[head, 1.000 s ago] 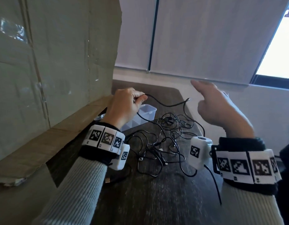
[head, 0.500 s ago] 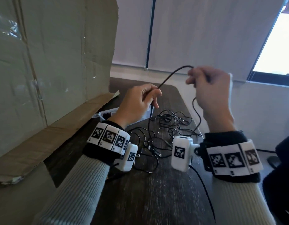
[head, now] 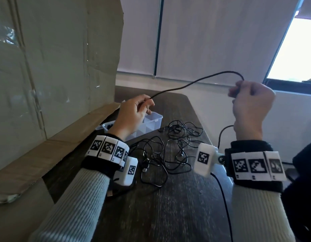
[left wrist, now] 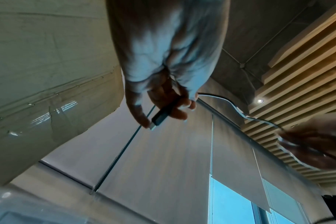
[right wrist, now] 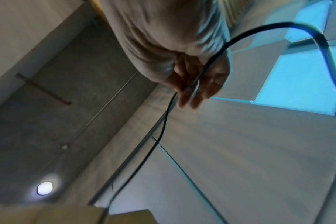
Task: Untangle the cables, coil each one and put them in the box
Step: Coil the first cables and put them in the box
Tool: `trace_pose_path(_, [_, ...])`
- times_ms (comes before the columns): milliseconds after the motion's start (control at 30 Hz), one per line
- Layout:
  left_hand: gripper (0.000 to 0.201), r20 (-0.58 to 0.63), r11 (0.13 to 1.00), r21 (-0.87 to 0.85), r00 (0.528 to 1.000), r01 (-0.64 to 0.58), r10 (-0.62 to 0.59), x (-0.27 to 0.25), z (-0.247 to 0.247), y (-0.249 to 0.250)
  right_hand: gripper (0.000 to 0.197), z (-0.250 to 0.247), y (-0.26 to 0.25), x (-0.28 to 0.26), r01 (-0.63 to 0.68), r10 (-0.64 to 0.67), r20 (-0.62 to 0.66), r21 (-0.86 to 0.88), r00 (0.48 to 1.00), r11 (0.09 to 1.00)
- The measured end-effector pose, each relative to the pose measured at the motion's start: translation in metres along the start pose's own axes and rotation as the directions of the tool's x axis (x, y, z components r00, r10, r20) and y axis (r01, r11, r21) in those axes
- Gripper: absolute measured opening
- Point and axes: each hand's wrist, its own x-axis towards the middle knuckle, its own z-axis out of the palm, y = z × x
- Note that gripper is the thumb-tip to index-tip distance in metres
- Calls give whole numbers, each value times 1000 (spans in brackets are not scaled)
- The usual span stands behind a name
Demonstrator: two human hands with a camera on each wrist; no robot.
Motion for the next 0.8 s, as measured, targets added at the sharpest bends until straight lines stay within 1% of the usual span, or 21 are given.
trace_pose_path(67, [14, -25, 999, -42, 1000, -5, 4, 0, -3, 5, 28, 4, 3, -3, 65, -51, 67, -231, 996, 971])
trace_pose_path(100, [14, -20, 999, -53, 1000, -13, 12, 0, -4, 9, 34, 5, 1, -5, 125, -94, 111, -316, 989, 941])
trace_pose_path(133, [15, -13, 998, -54, 1000, -26, 26, 0, -5, 12, 42, 5, -3, -8, 215, -161, 173, -360, 972, 908])
trace_pose_path(167, [15, -8, 998, -48, 999, -45, 45, -1, -6, 15, 47, 7, -7, -11, 321, -234, 260, -372, 937, 871])
trace_pose_path(200, [15, -1, 997, -46, 998, -64, 64, -1, -6, 18, 50, 10, -9, -15, 423, -283, 379, -366, 881, 829])
trace_pose_path(233, [16, 7, 995, -58, 997, -76, 76, -1, -6, 22, 50, 14, -11, -20, 504, -295, 508, -342, 809, 793])
trace_pose_path(267, [16, 16, 993, -90, 997, -76, 77, -1, -6, 24, 50, 20, -10, -25, 549, -273, 623, -305, 733, 778])
trace_pose_path(300, [17, 23, 988, -143, 998, -63, 67, -1, -6, 27, 50, 26, -7, -30, 566, -239, 710, -264, 662, 781])
trace_pose_path(333, [18, 24, 977, -208, 999, -42, 48, -1, -7, 30, 46, 31, -5, -35, 557, -211, 755, -235, 620, 796])
trace_pose_path(400, [19, 21, 947, -321, 1000, 6, 0, -1, -9, 36, 27, 38, -7, -41, 497, -198, 772, -171, 604, 850])
trace_pose_path(433, [20, 20, 932, -361, 999, 34, -29, 0, -10, 38, 21, 40, -7, -43, 443, -192, 776, -123, 601, 888])
trace_pose_path(500, [23, 31, 879, -468, 995, 96, -92, 0, -9, 43, 25, 45, -7, -46, 378, -201, 773, -54, 602, 924])
trace_pose_path(567, [25, 57, 762, -633, 989, 139, -133, 0, -5, 46, 24, 49, -7, -50, 328, -200, 762, -18, 616, 944])
trace_pose_path(633, [27, 57, 626, -764, 983, 155, -174, 1, -2, 52, 21, 55, -3, -55, 277, -154, 767, -33, 623, 960])
trace_pose_path(733, [31, 39, 411, -903, 977, 125, -210, 5, -13, 56, 29, 60, 3, -58, 150, -79, 765, -23, 639, 988])
trace_pose_path(767, [32, 47, 348, -930, 979, 116, -200, 6, -19, 56, 33, 60, 4, -58, 132, -75, 773, -11, 630, 991])
trace_pose_path(800, [33, 63, 302, -946, 981, 118, -185, 6, -24, 55, 36, 59, 3, -58, 152, -85, 791, -11, 605, 988])
